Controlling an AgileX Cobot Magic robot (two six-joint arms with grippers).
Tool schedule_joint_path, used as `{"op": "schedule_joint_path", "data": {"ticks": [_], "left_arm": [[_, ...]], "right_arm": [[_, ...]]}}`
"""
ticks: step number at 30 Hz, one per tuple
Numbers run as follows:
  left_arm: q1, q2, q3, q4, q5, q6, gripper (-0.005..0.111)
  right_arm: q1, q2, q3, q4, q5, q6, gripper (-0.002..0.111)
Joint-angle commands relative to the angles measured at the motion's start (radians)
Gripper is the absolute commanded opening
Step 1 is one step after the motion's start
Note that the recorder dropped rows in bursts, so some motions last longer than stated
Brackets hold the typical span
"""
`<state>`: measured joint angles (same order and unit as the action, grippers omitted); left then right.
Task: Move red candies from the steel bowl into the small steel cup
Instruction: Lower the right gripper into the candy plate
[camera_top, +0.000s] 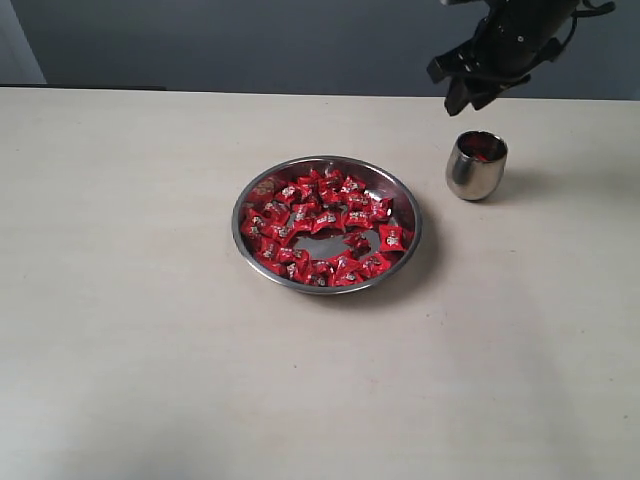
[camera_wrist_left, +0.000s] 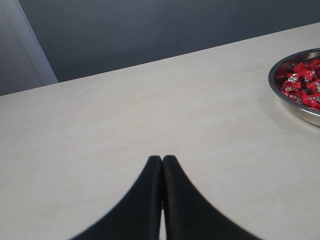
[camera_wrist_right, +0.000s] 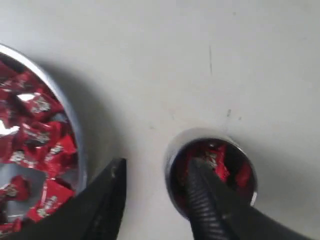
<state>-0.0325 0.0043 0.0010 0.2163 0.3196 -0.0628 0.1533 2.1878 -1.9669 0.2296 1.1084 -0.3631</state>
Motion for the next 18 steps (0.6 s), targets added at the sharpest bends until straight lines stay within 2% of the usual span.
{"op": "schedule_joint_path", "data": {"ticks": [1, 18], "left_arm": [[0.0, -0.004, -0.001, 0.003, -0.007, -0.005, 0.0], [0.0, -0.004, -0.001, 0.003, -0.007, -0.005, 0.0]], "right_arm": [[0.04, -0.016, -0.002, 0.092, 0.01, -0.055, 0.04], [0.288, 0.068, -0.002, 0.092, 0.024, -0.133, 0.04]]}}
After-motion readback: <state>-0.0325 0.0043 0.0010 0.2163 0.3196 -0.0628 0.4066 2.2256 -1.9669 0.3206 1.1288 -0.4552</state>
